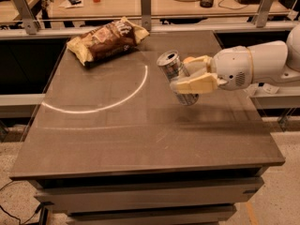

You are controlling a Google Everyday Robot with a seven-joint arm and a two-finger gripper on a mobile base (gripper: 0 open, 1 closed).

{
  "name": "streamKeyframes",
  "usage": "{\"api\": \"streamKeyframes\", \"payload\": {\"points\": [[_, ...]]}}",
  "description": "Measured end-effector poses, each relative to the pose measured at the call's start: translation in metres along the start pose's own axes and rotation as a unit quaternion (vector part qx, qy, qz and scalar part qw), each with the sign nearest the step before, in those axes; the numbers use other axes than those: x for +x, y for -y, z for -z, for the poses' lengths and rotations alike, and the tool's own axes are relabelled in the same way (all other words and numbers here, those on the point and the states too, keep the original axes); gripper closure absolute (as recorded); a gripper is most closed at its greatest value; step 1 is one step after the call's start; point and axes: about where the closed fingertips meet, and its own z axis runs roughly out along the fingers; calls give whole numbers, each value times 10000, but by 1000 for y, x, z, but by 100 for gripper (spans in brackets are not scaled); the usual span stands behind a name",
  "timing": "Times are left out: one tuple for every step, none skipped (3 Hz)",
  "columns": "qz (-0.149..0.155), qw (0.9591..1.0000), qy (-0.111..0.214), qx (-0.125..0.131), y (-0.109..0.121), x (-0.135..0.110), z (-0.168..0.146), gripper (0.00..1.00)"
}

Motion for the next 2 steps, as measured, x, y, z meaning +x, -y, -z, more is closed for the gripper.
{"api": "streamKeyframes", "payload": {"points": [[-80, 9957, 903, -161, -4, -1, 2, 100], [-173, 9911, 1308, -177, -7, 11, 4, 100]]}}
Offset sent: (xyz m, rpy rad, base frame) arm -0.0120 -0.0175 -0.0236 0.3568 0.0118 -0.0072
